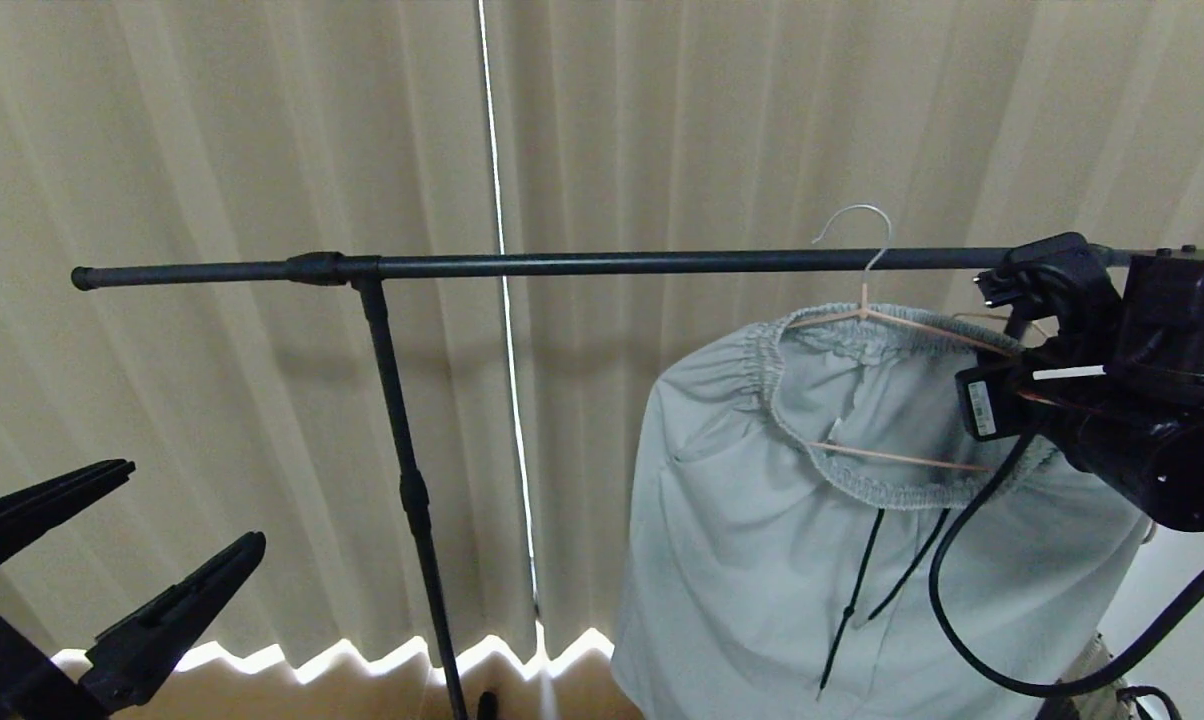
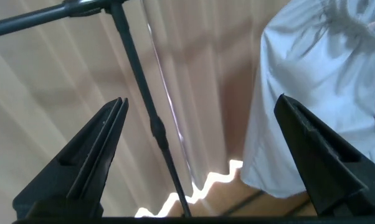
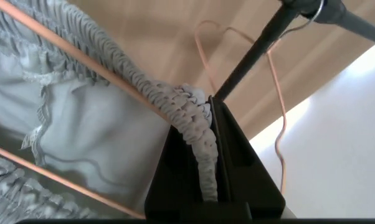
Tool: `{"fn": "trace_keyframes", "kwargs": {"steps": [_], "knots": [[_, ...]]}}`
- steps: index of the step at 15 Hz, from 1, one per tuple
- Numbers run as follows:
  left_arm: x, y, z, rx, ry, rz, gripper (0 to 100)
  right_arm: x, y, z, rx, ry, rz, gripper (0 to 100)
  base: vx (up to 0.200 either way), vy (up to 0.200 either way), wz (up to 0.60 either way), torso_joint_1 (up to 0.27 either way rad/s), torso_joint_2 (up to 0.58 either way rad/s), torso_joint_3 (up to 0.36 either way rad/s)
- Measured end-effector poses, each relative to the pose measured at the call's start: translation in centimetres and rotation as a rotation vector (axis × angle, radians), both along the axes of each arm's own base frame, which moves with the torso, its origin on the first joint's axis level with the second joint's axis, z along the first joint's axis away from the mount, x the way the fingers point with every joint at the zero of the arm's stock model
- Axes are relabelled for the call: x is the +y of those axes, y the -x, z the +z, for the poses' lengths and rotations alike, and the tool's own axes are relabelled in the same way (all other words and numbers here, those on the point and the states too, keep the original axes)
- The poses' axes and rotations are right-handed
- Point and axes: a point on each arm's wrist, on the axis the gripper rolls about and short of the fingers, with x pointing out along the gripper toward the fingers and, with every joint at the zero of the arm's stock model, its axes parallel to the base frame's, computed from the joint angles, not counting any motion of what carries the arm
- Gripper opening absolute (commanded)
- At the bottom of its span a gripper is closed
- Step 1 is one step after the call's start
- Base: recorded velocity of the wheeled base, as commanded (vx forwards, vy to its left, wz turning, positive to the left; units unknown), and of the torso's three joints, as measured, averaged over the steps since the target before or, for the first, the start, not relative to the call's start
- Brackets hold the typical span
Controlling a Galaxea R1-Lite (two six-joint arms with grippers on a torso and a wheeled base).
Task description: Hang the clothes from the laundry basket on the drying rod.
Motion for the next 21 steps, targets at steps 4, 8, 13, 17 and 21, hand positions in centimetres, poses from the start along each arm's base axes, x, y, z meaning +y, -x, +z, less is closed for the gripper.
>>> {"fn": "trace_keyframes", "kwargs": {"steps": [4, 8, 13, 17, 21], "knots": [[0.0, 0.0, -0.2, 0.005, -0.002, 0.0, 100, 0.1, -0.4, -0.4, 0.005, -0.019, -0.007, 0, 0.1, 0.0, 0.0, 0.001, 0.0, 0.001], [0.0, 0.1, -0.3, 0.006, -0.002, -0.001, 100, 0.4, -1.2, -0.8, 0.016, -0.013, -0.017, 0, 0.0, 0.0, 0.0, 0.0, 0.0, 0.0], [0.0, 0.1, -0.3, 0.007, -0.002, 0.0, 100, 1.0, -3.0, -1.9, -0.008, -0.002, -0.075, 0, 0.0, 0.0, 0.0, 0.0, 0.0, 0.0], [0.0, 0.1, -0.4, 0.01, -0.005, 0.0, 100, 1.5, -3.9, -3.4, 0.026, 0.014, -0.078, 0, 0.0, 0.0, 0.0, 0.0, 0.0, 0.0], [0.0, 0.1, -0.4, 0.012, -0.006, 0.0, 100, 2.2, -3.9, -4.0, 0.043, 0.022, -0.056, 0, 0.0, 0.0, 0.0, 0.0, 0.0, 0.0]]}}
